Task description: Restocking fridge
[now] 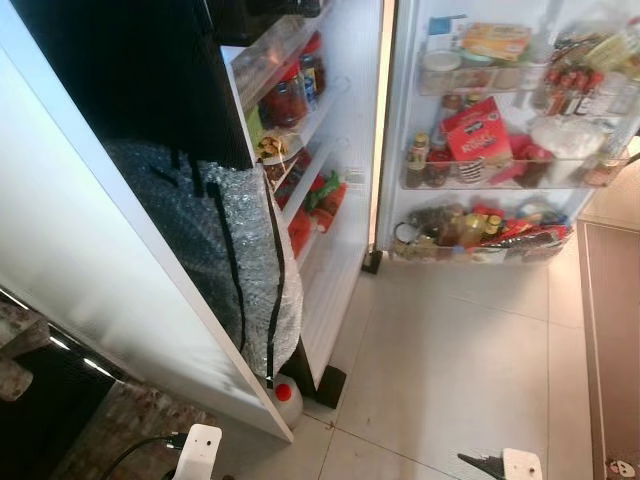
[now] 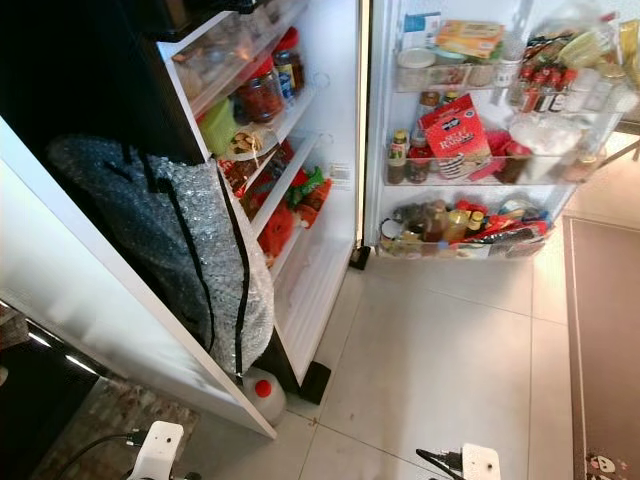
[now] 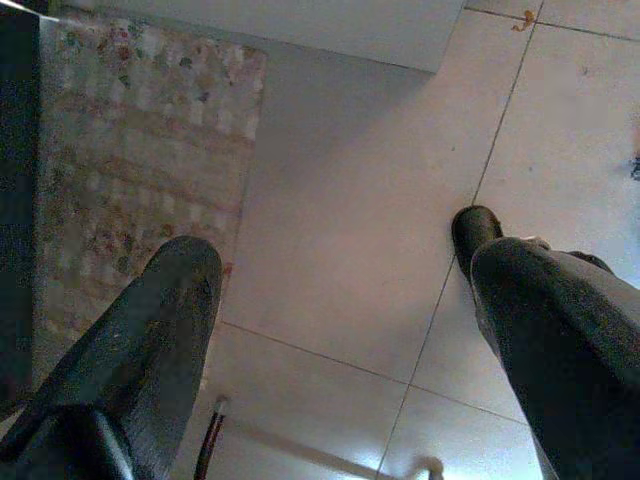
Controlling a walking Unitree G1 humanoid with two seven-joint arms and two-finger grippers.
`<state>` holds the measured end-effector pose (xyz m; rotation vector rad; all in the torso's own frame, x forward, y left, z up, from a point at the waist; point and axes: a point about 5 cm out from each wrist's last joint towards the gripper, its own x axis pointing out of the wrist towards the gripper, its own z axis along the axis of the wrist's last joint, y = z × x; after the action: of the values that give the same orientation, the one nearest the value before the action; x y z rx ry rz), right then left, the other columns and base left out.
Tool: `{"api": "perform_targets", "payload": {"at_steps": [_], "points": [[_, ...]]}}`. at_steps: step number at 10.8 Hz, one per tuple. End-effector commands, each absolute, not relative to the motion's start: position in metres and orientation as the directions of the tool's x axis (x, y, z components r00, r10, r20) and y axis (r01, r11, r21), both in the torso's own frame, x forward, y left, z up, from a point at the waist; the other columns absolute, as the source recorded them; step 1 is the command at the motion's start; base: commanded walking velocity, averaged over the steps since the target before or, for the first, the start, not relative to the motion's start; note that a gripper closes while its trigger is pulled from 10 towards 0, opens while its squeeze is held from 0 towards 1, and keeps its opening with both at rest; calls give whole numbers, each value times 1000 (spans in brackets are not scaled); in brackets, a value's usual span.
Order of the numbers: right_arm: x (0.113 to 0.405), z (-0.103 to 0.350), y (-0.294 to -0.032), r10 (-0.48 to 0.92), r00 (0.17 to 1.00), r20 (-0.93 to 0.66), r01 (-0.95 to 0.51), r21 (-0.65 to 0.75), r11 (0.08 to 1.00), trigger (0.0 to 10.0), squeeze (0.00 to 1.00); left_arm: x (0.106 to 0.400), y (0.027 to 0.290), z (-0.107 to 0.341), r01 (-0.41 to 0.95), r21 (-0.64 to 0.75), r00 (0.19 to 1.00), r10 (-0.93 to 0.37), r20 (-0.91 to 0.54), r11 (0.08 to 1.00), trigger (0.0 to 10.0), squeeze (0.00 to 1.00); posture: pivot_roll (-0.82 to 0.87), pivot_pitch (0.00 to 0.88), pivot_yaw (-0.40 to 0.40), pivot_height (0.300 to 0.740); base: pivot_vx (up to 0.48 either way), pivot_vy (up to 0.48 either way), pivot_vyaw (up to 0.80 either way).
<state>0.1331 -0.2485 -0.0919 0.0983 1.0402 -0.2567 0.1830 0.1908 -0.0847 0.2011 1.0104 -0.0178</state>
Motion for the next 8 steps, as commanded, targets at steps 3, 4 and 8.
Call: {"api": "perform_targets", "payload": {"at_steps": [3, 4, 8], "points": [[126, -95, -247, -167, 465, -869, 275, -37, 961, 10000, 0, 170, 218, -86, 110, 191, 505, 111, -856, 975, 10000, 0, -93, 75, 115, 740, 0, -354, 0], [126, -95, -247, -168, 465, -869, 275, -38, 961, 10000, 0, 165, 223, -87, 108, 194, 500, 115, -858, 975, 10000, 0, -95, 72, 114, 740, 0, -382, 0], [125, -95, -247, -172, 465, -869, 279, -41, 959, 10000, 0, 150, 219, -93, 124, 188, 483, 106, -869, 974, 10000, 0, -108, 44, 122, 740, 0, -380, 0]]}}
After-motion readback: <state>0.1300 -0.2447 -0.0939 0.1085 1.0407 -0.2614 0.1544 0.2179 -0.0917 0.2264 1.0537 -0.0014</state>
